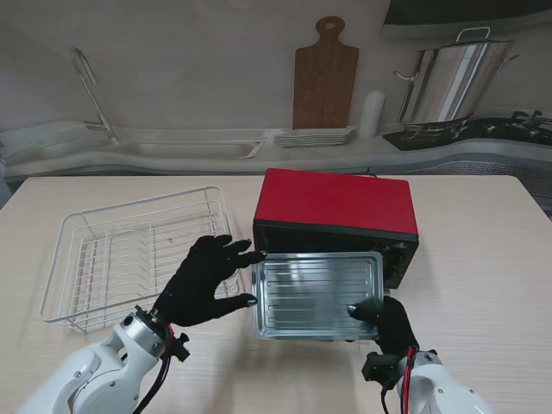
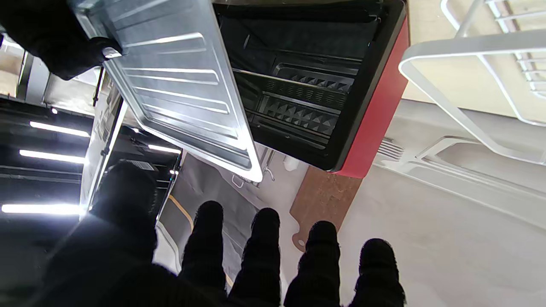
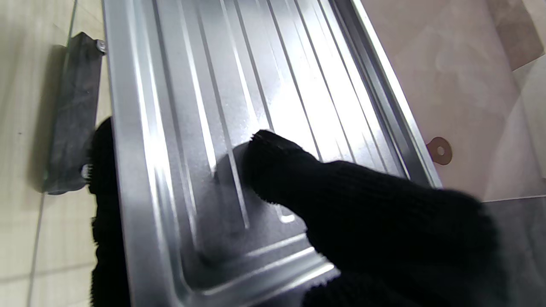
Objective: Slide the trays into the oven
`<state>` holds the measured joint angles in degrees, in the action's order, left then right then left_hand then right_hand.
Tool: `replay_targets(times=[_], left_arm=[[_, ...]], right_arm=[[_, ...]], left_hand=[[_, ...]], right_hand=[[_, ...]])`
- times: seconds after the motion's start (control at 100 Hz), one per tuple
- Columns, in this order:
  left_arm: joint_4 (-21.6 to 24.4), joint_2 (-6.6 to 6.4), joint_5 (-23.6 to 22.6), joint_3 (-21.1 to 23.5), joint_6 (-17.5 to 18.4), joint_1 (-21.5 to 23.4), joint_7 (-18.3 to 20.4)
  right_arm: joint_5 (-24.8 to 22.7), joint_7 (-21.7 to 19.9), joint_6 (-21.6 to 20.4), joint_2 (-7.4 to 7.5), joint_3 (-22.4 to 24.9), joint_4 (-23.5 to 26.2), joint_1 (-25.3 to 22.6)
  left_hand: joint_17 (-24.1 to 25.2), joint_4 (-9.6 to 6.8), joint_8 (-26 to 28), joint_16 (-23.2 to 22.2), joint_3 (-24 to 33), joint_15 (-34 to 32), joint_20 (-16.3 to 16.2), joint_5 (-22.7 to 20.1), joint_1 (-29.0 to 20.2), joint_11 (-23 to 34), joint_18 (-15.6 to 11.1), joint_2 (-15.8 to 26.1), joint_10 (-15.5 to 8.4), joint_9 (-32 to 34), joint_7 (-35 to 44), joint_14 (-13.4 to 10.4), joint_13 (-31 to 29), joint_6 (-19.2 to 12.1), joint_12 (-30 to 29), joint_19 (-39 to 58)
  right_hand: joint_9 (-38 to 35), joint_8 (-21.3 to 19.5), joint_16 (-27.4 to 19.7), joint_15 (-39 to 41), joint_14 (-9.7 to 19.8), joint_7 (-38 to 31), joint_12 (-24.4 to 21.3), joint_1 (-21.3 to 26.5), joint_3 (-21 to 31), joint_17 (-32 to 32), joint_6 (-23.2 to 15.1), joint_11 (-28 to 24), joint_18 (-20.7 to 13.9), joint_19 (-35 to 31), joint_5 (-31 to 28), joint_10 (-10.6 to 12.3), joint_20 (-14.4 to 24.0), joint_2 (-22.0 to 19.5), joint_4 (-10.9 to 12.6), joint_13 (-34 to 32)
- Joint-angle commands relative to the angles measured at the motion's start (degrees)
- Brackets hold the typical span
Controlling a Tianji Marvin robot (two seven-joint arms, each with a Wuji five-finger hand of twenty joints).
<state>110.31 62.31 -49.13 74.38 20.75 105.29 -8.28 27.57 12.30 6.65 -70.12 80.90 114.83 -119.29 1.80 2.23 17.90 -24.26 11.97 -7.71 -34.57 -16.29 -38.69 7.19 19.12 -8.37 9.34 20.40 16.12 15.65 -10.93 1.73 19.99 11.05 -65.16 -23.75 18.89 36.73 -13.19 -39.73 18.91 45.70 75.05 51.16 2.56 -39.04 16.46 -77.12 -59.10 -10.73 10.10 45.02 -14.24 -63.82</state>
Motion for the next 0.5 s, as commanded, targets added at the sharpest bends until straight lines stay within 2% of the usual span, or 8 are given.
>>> replay_targets(times=[0.0,0.39,0.49], left_arm=[[-0.22,0.1,-0.26,-0.58,0.01,-1.09,0.47],[-4.66,0.14,-4.19,-5.51,-0.53,-7.53,-3.73],[-5.55,-0.05,-5.83,-6.2,-0.34,-8.95,-4.21]], right_arm=[[0.43,-1.12,0.93,-0.45,-0.13,0.1,-0.73],[6.58,-2.21,10.54,-1.0,0.72,-0.87,1.46],[8.33,-2.03,12.74,-1.23,0.78,-1.36,2.23]], left_hand=[[0.31,-2.19,-0.39,0.74,-2.08,1.3,0.88,-0.2,-0.79,-1.22,-1.93,2.45,-1.47,0.65,0.05,-1.92,0.61,-1.7,-1.32,-2.95],[0.18,-2.39,-0.03,0.71,-2.17,1.01,1.4,0.05,-0.66,-0.73,-2.06,2.43,-1.97,0.5,0.47,-2.14,0.55,-2.03,-1.22,-3.11],[-0.07,-2.47,0.05,0.8,-2.15,1.01,1.63,0.2,-0.3,-0.66,-2.12,2.48,-2.23,0.33,0.61,-2.9,0.52,-2.29,-1.24,-3.13]], right_hand=[[0.1,-0.64,0.17,1.47,-2.78,-7.84,-0.75,4.84,4.38,3.21,-5.09,-1.41,-0.24,-4.22,-4.02,-0.86,0.82,-1.77,-0.33,-3.38],[0.63,-0.35,0.01,1.98,-2.93,-7.77,-0.77,4.85,4.22,3.54,-4.69,-1.91,-0.15,-4.68,-3.4,-1.24,0.73,-1.89,-0.31,-3.54],[0.78,-0.26,-0.03,2.11,-2.86,-7.77,-0.72,4.88,4.2,3.63,-4.58,-2.07,-0.28,-4.76,-3.24,-1.4,0.7,-1.95,-0.33,-3.57]])
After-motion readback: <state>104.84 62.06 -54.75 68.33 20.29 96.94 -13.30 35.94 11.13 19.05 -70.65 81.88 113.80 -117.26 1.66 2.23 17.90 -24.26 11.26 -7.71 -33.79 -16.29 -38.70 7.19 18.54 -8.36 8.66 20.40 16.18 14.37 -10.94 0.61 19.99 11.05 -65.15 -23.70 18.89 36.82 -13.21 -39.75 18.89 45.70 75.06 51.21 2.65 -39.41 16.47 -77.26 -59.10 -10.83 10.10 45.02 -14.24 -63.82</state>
